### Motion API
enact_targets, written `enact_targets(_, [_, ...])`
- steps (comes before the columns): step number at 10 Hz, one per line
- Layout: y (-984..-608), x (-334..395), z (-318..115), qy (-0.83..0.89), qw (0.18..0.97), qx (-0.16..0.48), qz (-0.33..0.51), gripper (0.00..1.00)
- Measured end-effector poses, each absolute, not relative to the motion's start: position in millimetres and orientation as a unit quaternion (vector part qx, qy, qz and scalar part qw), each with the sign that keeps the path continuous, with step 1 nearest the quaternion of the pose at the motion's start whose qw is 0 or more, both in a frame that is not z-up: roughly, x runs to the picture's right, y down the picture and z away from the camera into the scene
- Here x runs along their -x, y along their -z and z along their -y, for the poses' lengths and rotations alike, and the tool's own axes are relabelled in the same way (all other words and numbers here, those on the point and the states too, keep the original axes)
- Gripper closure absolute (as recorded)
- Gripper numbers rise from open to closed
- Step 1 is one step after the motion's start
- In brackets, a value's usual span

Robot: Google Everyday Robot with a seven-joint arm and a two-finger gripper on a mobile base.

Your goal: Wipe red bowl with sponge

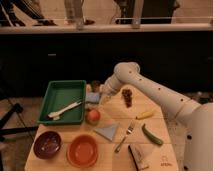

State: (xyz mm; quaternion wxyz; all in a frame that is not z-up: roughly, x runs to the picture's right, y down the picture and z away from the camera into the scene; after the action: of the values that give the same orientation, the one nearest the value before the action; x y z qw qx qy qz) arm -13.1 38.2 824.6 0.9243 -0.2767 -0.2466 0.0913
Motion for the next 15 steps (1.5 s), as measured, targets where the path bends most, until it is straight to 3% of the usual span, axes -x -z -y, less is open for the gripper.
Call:
enact_targets(5, [-776.4, 17.3, -26.9, -0.034, 0.934, 0.226, 0.276, 1.00])
enact_targets(11, [-693.0, 34.9, -80.8, 0.047, 0.934, 0.185, 0.301, 1.00])
enact_targets(15, [-683.2, 40.7, -93.8, 0.055, 0.932, 0.186, 0.305, 1.00])
